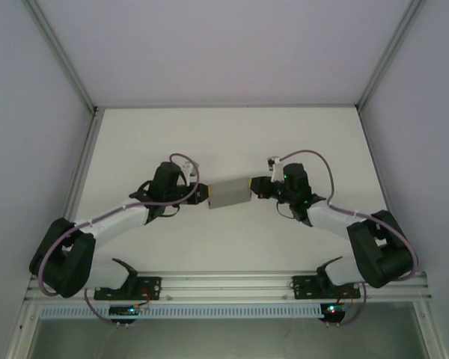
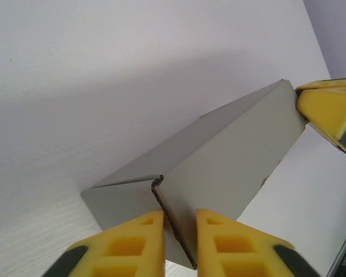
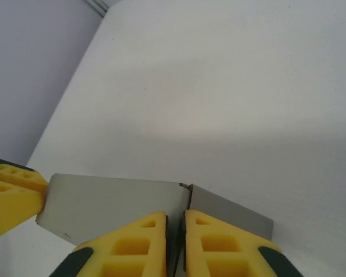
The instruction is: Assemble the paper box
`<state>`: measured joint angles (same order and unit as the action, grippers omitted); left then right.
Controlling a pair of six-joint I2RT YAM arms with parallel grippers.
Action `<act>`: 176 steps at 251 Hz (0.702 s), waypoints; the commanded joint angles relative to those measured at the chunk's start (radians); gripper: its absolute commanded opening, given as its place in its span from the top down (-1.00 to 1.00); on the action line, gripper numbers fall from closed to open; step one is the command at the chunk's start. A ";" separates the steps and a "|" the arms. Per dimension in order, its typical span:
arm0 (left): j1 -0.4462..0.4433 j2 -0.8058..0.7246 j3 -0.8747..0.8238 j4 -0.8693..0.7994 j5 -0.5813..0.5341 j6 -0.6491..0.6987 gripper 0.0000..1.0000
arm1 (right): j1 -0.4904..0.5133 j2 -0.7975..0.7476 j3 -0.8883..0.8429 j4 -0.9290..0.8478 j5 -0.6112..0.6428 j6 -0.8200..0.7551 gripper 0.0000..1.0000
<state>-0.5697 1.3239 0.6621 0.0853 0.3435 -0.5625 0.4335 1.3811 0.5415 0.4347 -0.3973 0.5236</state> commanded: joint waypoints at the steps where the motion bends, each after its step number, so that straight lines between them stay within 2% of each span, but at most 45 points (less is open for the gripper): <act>1: 0.000 -0.011 0.046 -0.142 -0.045 0.077 0.40 | 0.011 0.002 0.041 -0.379 0.048 -0.065 0.59; 33: 0.000 -0.046 0.098 -0.163 -0.062 0.122 0.12 | 0.012 -0.031 0.120 -0.451 0.050 -0.080 0.27; 48: 0.000 -0.062 0.116 -0.159 -0.073 0.144 -0.10 | 0.010 -0.049 0.158 -0.487 0.042 -0.086 0.09; 73: 0.002 -0.074 0.147 -0.146 -0.100 0.165 -0.59 | 0.004 -0.072 0.222 -0.535 0.036 -0.107 -0.15; 81: 0.001 -0.073 0.159 -0.149 -0.105 0.173 -0.93 | 0.002 -0.078 0.240 -0.550 0.036 -0.121 -0.27; 84: 0.002 -0.073 0.164 -0.149 -0.107 0.177 -1.00 | 0.001 -0.078 0.247 -0.555 0.035 -0.129 -0.32; 125: 0.004 -0.062 0.218 -0.169 -0.197 0.201 -0.99 | -0.014 -0.086 0.337 -0.582 0.014 -0.195 -0.74; 134: 0.005 -0.060 0.227 -0.176 -0.228 0.205 -0.99 | -0.014 -0.081 0.359 -0.594 0.003 -0.229 -0.97; 151: 0.010 -0.063 0.238 -0.189 -0.289 0.205 -0.99 | -0.013 -0.069 0.402 -0.613 -0.005 -0.306 -0.99; 176: 0.033 -0.069 0.241 -0.210 -0.325 0.212 -0.99 | 0.030 -0.065 0.445 -0.674 -0.089 -0.609 -0.99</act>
<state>-0.5636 1.2713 0.8757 -0.0784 0.1162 -0.3817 0.4240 1.3144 0.9253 -0.1390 -0.3992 0.2413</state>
